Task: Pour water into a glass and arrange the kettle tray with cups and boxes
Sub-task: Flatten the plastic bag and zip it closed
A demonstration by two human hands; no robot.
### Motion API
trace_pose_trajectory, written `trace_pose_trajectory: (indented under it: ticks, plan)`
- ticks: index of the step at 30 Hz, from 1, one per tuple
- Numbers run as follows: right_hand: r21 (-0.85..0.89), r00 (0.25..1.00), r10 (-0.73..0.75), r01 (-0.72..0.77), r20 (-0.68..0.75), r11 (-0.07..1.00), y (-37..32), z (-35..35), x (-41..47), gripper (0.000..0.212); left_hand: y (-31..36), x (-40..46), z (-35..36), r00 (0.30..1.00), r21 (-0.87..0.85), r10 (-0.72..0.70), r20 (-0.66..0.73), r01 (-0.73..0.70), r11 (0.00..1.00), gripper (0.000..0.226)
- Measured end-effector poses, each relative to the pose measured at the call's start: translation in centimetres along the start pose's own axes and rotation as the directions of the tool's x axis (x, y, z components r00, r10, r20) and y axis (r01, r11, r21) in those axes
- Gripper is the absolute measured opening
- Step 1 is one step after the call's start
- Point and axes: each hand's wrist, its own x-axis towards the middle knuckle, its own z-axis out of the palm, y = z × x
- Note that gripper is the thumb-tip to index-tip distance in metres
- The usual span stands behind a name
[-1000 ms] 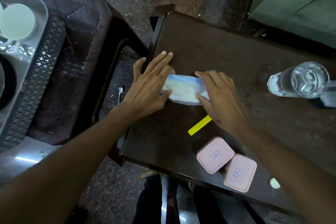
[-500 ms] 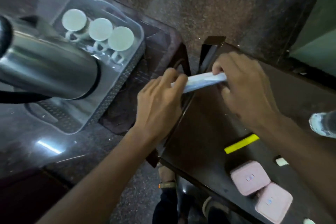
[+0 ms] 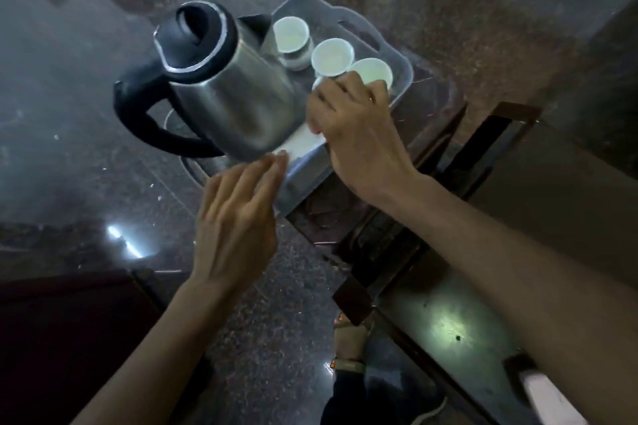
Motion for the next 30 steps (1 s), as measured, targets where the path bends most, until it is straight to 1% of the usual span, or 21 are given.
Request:
trace_pose_trajectory:
  ticks: [2,4,7,9,11,12,14,15,17,20,22,24,26,29,30]
  plan:
    - [0.025,1.0,-0.015,0.015,0.024,1.0,-0.1,0.9,0.5,0.035,-0.7,-0.2,0.9,0.994,-0.039,0.01,0.105,-0.006,0.999,0.065]
    - [0.112,0.999,0.012,-0.016,0.04,0.994,-0.1,1.4,0.7,0.036,-1.4,0.1,1.7,0.986,-0.083,0.02,0.166,-0.007,0.997,0.077]
    - [0.234,0.995,0.037,-0.057,0.089,0.971,0.2,1.9,1.0,0.036,-2.5,1.1,2.3,0.967,-0.114,0.042,0.25,-0.013,0.993,0.083]
    - [0.273,0.991,0.022,-0.057,0.131,0.96,0.4,1.9,0.8,0.035,-3.0,1.5,2.4,0.946,-0.114,0.08,0.314,-0.046,0.992,0.082]
    - [0.285,0.987,0.02,-0.065,0.158,0.956,0.8,1.8,0.1,0.032,-3.4,1.5,2.1,0.926,-0.093,0.106,0.363,-0.077,0.993,0.067]
    - [0.28,0.985,0.016,-0.064,0.172,0.958,1.0,1.7,-0.2,0.031,-3.6,1.5,1.8,0.919,-0.087,0.108,0.38,-0.081,0.993,0.06]
    - [0.232,0.977,-0.021,-0.03,0.213,0.972,1.4,1.4,-0.8,0.029,-3.7,1.4,0.9,0.905,-0.095,0.103,0.413,-0.069,0.993,0.065]
    - [0.185,0.968,-0.055,0.01,0.244,0.983,1.5,1.3,-1.0,0.028,-3.8,1.3,0.4,0.908,-0.113,0.109,0.405,-0.069,0.991,0.067]
    - [0.11,0.948,-0.114,0.084,0.297,0.99,1.7,1.1,-1.2,0.03,-3.6,1.0,-0.3,0.928,-0.182,0.129,0.351,-0.068,0.981,0.062]
    - [0.088,0.939,-0.112,0.087,0.325,0.992,1.8,0.9,-1.5,0.036,-3.3,0.5,-0.7,0.943,-0.251,0.136,0.304,-0.059,0.966,0.046]
    - [0.077,0.933,-0.083,0.06,0.35,0.995,1.8,0.9,-1.2,0.039,-3.1,0.3,-0.4,0.933,-0.283,0.123,0.338,-0.024,0.959,0.045]
    - [0.075,0.923,-0.061,0.035,0.38,0.997,1.5,0.8,-0.8,0.044,-3.1,0.7,0.1,0.912,-0.323,0.101,0.398,0.036,0.946,0.052]
    - [0.072,0.912,-0.048,0.021,0.407,0.997,0.9,0.8,-0.6,0.047,-3.0,1.2,0.5,0.894,-0.344,0.105,0.435,0.058,0.937,0.053]
    - [0.01,0.906,-0.044,0.043,0.42,0.999,0.4,1.0,-0.6,0.041,-3.1,1.7,0.8,0.87,-0.331,0.097,0.483,0.079,0.94,0.051]
    - [-0.006,0.895,-0.043,0.051,0.444,0.999,0.3,0.9,-0.5,0.045,-3.2,1.9,0.9,0.863,-0.352,0.098,0.496,0.096,0.931,0.052]
